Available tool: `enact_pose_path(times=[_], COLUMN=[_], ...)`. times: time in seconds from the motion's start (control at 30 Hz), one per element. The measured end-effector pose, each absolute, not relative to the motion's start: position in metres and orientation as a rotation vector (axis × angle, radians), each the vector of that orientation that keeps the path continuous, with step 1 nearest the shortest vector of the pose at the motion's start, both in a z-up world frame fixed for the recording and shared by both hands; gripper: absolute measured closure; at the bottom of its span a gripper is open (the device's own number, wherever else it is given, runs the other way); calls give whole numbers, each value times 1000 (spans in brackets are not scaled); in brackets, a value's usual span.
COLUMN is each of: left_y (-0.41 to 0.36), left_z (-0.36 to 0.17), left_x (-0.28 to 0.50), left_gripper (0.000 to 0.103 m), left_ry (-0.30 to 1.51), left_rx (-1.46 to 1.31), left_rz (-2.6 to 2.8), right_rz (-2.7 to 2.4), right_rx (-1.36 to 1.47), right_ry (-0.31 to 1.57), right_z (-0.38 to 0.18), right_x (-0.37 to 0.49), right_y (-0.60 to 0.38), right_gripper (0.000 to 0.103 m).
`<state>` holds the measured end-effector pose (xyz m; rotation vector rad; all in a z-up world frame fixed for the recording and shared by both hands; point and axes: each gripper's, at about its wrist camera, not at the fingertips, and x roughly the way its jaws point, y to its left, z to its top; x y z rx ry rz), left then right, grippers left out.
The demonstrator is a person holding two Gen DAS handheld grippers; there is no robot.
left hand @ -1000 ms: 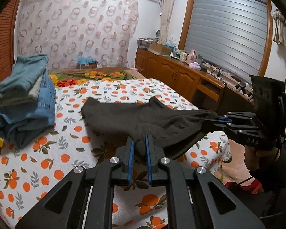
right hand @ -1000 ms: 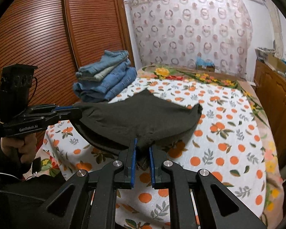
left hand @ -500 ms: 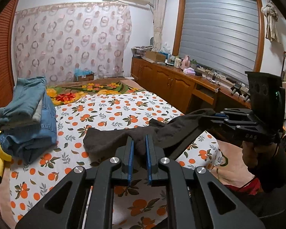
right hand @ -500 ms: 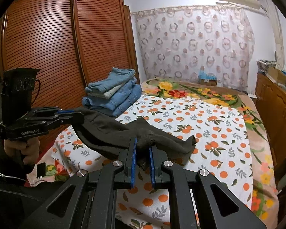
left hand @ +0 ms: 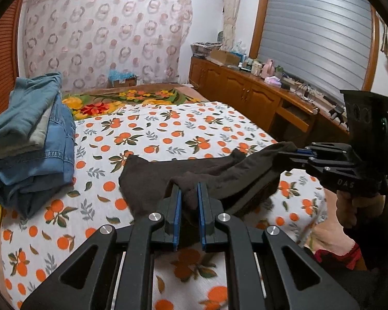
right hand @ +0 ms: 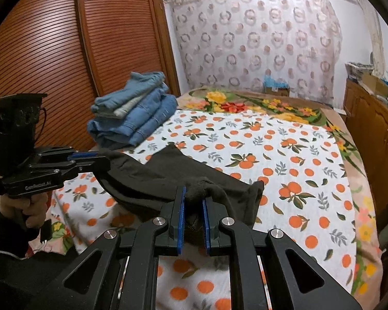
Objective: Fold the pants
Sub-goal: 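Lift the hem with both grippers and fold it over toward the waistband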
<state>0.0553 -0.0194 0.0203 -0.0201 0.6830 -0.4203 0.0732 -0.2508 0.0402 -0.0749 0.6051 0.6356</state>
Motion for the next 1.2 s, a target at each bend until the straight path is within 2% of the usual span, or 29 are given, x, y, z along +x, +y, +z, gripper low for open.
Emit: enact_pose_path(times=[0.27,0.37,0.47,0.53,0.6,0.63,0.7,0.9,1.2], left_y=[-21,-19,-17,-14,-10,-8,-7,-4,0], left_z=[4,-1,-5,-6,-7,-8,-9,-18,-37], left_x=[90,98,102,102,101,100,99,91,69], left_gripper=[90,87,77,65,58,57,57,56,56], left_ry=[736,749,745,738,736,735,740,759,795], left_rx=[-5,-12,-5,-3,-21,-26,-22,-22,-59], left_rz=[-379,-365,-338,-326,-336,-339,-328,-328,-355], right_rz=[599,590,587,580,559,560,559,539,531], right_rx=[-66,-68,-63,-64,-67,-65,-58,-54,-82], right_ry=[669,681,689,699,696,693,686,652,703], right_z=[22,17,12,9,7,7,8,10,-9], right_x=[117,124,129,134,136,136,135,122,94], right_y=[-236,-231,-227,-224,-223,-223,-223,-236,-255], right_gripper=[91,92,91,84,76,74,62,57,57])
